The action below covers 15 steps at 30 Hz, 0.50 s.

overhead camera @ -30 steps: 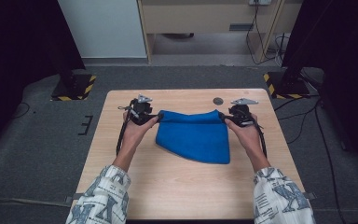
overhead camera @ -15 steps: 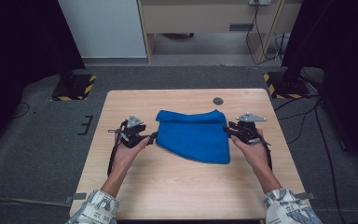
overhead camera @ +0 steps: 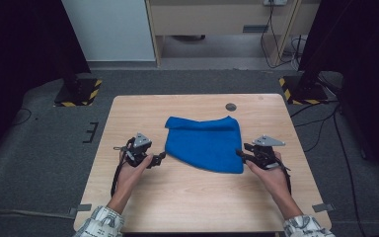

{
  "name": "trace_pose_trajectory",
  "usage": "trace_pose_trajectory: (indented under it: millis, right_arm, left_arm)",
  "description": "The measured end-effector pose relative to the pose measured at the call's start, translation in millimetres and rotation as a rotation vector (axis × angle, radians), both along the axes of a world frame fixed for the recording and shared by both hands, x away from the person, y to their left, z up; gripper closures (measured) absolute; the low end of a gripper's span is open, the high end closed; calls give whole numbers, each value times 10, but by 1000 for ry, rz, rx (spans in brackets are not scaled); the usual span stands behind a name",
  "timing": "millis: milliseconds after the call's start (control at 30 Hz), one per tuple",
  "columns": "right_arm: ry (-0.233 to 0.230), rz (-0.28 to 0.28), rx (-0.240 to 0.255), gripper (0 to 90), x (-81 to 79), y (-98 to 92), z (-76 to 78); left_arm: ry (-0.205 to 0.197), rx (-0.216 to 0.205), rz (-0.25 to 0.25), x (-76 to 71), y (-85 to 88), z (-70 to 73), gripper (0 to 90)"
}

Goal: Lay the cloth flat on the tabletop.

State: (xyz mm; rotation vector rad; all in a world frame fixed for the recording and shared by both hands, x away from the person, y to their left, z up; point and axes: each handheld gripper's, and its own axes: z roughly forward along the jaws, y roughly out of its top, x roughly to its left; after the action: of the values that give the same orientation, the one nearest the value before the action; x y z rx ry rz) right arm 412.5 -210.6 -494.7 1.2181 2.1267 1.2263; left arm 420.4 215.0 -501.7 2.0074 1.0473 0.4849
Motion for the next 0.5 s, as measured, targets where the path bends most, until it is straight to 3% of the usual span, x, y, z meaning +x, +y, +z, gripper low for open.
trace_pose_trajectory:
  millis: [100,267,500]
  right_arm:
    - [-2,14,-21,468,-111,10,-34]
    - [7,14,-10,431,-204,-1,-68]
    - [28,16,-11,454,-293,-22,-89]
  left_arm:
    - [4,1,-22,-29,-5,-60,232]
    - [-2,29,-64,-47,-45,-111,241]
    - [5,23,-67,-26,-25,-198,224]
